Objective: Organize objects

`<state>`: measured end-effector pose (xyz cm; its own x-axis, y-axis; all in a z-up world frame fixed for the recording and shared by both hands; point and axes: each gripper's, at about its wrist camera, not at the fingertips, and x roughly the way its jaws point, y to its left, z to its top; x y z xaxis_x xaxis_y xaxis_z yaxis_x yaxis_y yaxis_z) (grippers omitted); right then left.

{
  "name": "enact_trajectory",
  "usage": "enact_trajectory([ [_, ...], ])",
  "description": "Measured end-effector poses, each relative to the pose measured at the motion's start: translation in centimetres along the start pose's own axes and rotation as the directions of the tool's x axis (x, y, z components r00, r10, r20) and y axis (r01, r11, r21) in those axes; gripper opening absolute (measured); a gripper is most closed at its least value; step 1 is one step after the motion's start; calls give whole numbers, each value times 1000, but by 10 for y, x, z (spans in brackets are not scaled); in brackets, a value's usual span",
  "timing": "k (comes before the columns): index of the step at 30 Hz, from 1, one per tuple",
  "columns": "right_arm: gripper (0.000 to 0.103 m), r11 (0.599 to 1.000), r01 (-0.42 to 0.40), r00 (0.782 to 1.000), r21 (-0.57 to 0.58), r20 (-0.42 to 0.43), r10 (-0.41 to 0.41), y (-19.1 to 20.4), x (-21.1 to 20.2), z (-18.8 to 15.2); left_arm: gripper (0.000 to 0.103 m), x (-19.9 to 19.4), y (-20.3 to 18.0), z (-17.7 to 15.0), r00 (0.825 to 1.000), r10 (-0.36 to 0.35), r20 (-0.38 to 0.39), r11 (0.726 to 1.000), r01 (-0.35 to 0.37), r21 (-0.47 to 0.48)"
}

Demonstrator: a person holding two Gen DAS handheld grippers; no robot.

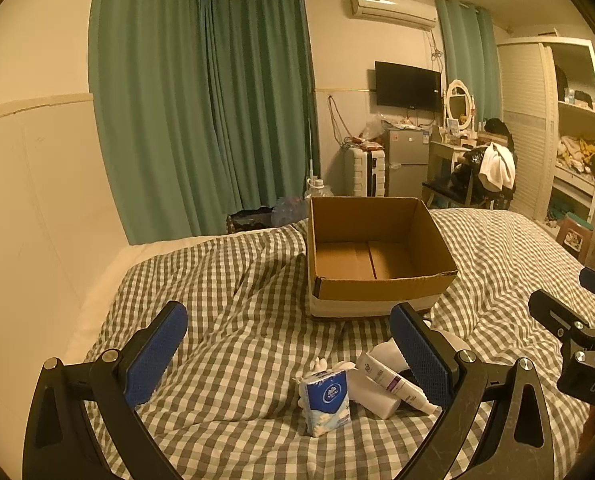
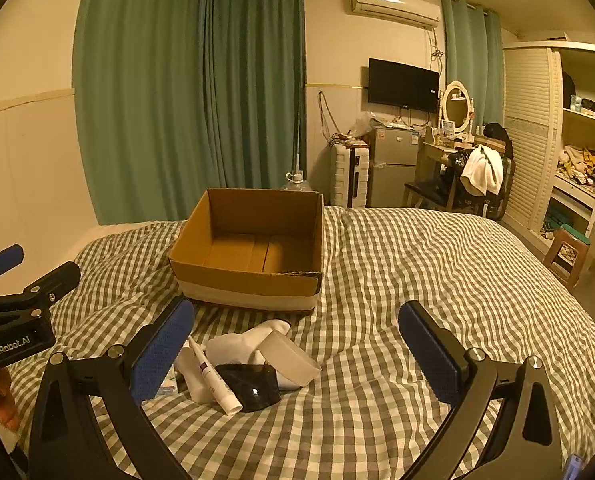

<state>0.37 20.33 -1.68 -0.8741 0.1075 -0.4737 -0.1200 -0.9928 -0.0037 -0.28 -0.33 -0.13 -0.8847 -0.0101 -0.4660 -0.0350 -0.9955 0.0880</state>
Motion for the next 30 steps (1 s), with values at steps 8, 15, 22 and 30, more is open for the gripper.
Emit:
enact_trajectory([
  [8,103,1000,3,1000,7,-9,-3,-1,1,5,103,4,0,1,1000,-10,-18,1000,10,5],
  [15,103,1000,11,999,-10,-34,-11,1,7,7,103,16,-5,-4,998,-14,-64,999,16,35],
  [22,103,1000,10,997,-18,-76,-11,1,17,8,103,38,-7,-14,991,-18,-129,998,25,52],
  [30,103,1000,-1,994,-27,-111,-2,0,30,11,103,50,-5,-12,988,-22,-152,999,29,41],
])
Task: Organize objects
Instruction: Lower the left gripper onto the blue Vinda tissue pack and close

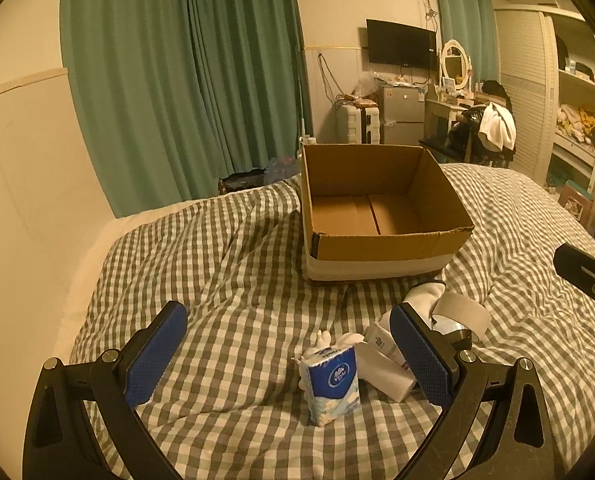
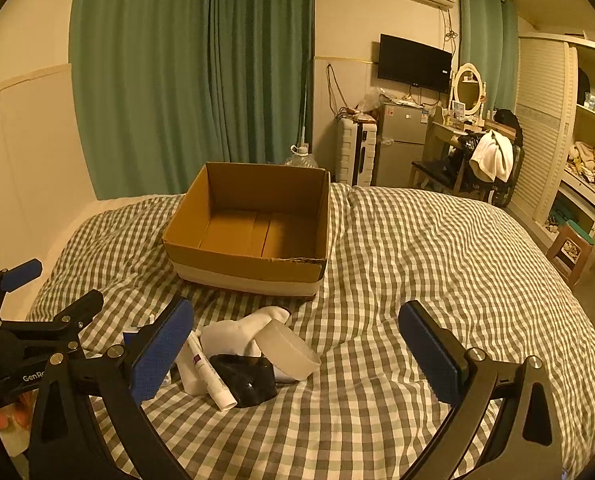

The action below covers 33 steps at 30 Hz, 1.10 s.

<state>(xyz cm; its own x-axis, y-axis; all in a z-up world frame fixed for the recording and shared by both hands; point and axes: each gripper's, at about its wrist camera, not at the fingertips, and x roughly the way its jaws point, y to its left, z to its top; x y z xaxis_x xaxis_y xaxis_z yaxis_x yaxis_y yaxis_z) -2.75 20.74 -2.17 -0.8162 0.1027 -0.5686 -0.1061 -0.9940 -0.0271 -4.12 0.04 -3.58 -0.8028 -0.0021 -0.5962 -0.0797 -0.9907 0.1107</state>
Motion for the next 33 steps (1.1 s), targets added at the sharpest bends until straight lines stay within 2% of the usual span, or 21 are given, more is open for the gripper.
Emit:
enact_trajectory([
  [8,103,1000,-7,999,-27,-34,6,4,15,5,103,19,-6,0,999,-12,-49,1000,13,23],
  [14,103,999,-15,996,-40,-83,11,7,37,-2,103,44,-10,-11,992,-18,-124,999,24,47],
  [22,103,999,-15,984,-34,-178,9,5,72,-18,103,81,-14,-32,968,-26,-250,996,45,72],
  [29,103,999,-34,967,-29,-253,25,8,98,-33,103,108,-8,-45,939,-58,-339,997,73,31],
  [33,103,999,-45,958,-18,-284,38,9,109,-39,103,120,-6,-50,927,-86,-365,996,93,4],
])
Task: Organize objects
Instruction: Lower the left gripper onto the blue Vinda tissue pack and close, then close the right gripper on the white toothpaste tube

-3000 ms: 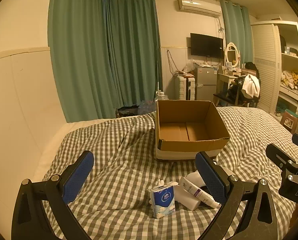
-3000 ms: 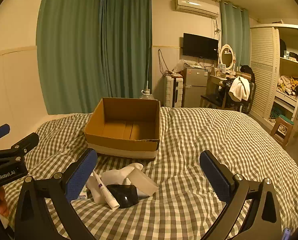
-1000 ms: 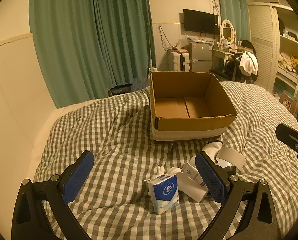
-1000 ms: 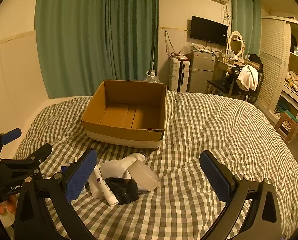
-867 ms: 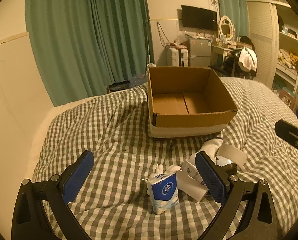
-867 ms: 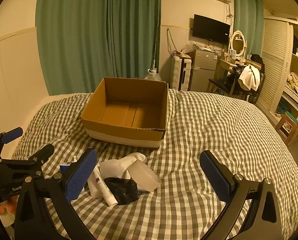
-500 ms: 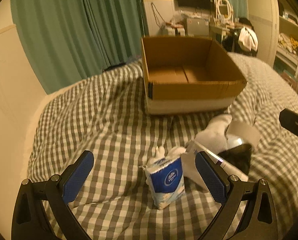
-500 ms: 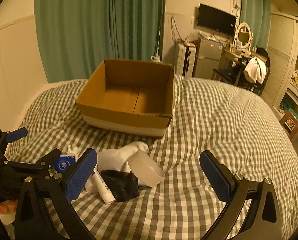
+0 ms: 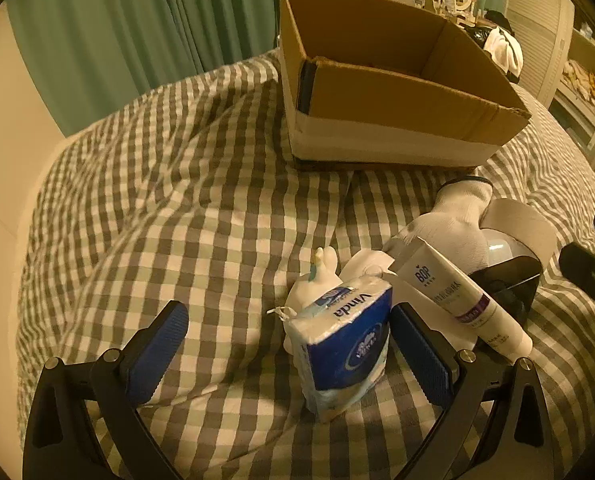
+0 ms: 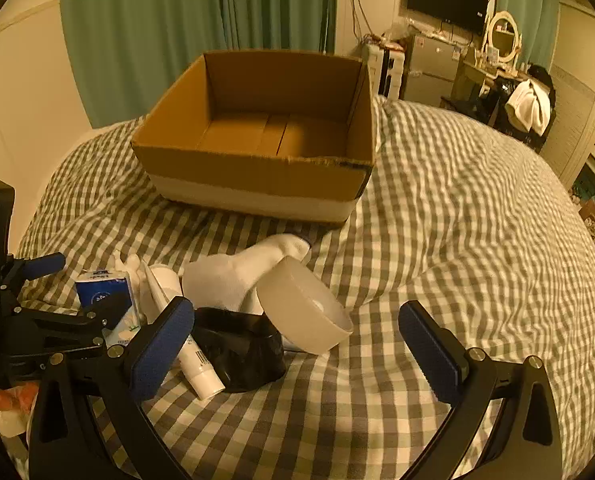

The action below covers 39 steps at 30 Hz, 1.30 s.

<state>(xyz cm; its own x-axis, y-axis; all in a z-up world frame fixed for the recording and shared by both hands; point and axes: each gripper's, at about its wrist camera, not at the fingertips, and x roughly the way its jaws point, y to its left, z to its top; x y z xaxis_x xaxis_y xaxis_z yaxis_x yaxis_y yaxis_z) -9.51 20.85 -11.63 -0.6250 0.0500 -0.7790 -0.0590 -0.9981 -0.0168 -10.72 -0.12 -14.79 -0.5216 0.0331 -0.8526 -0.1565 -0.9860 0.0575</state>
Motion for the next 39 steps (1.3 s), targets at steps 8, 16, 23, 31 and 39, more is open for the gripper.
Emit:
enact_trajectory([
  [8,103,1000,0,999,-31,-41,-1,12,16,-4,78,12,-3,0,996,-83,-33,996,84,14],
  [16,103,997,0,998,-74,-55,-4,22,18,-5,50,2,-8,-3,988,-150,-35,987,151,52],
  [23,96,990,3,998,-144,-59,-11,44,11,-4,30,-20,1,-1,985,-173,-12,983,174,62],
  [31,64,964,-111,981,-240,-185,67,80,30,-15,30,-39,22,-5,981,-193,14,981,193,29],
  [39,29,957,-112,973,-268,-226,51,88,42,-23,30,-43,27,-13,972,-236,-2,971,236,31],
])
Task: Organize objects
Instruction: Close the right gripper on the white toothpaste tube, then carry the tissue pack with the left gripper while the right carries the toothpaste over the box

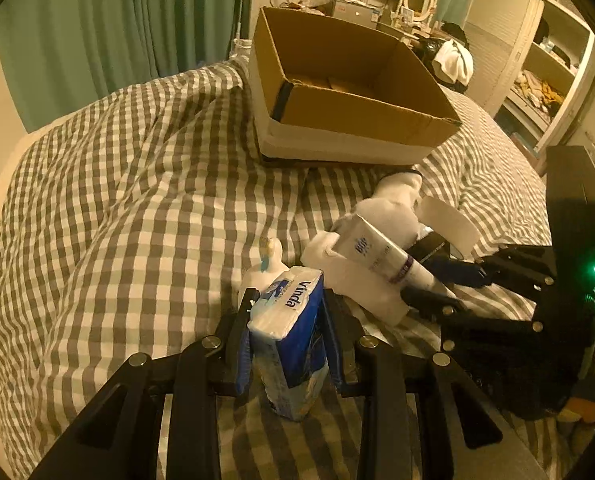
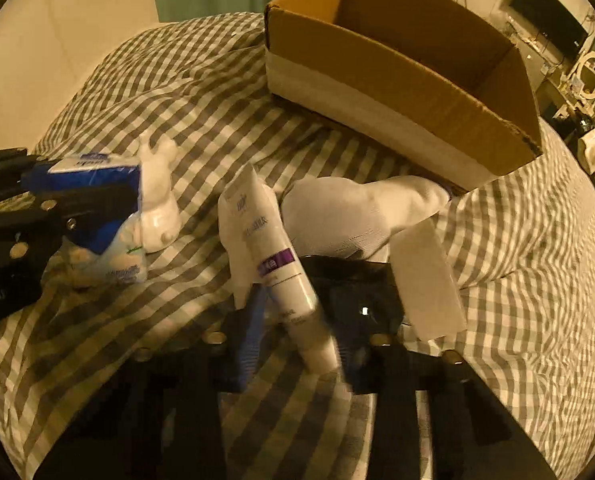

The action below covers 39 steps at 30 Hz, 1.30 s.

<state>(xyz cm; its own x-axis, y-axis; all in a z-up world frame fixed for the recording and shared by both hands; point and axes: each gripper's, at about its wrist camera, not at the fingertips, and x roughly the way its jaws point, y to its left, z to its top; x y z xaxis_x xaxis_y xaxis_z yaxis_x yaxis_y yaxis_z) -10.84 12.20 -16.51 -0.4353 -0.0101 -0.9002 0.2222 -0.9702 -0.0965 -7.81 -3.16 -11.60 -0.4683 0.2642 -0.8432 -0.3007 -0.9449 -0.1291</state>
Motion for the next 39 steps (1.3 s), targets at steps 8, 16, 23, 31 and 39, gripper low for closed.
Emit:
enact_trajectory([
  [8,22,999,8,998,41,64,-11,-6,-25,-3,30,5,-5,-17,999,9,-48,1000,-8,21],
  [16,22,997,3,991,76,131,-13,-7,-55,-8,22,-12,-14,-22,999,38,-4,998,-38,49],
  [23,22,997,3,976,79,218,-21,0,-89,-4,22,-34,-14,-6,996,71,45,997,-73,34],
  [31,22,995,-12,949,100,314,-20,-11,-128,5,22,-64,-24,26,986,109,126,993,-114,40],
  [39,22,991,-11,927,136,373,-41,-37,-149,18,22,-74,-43,64,979,102,177,991,-115,66],
])
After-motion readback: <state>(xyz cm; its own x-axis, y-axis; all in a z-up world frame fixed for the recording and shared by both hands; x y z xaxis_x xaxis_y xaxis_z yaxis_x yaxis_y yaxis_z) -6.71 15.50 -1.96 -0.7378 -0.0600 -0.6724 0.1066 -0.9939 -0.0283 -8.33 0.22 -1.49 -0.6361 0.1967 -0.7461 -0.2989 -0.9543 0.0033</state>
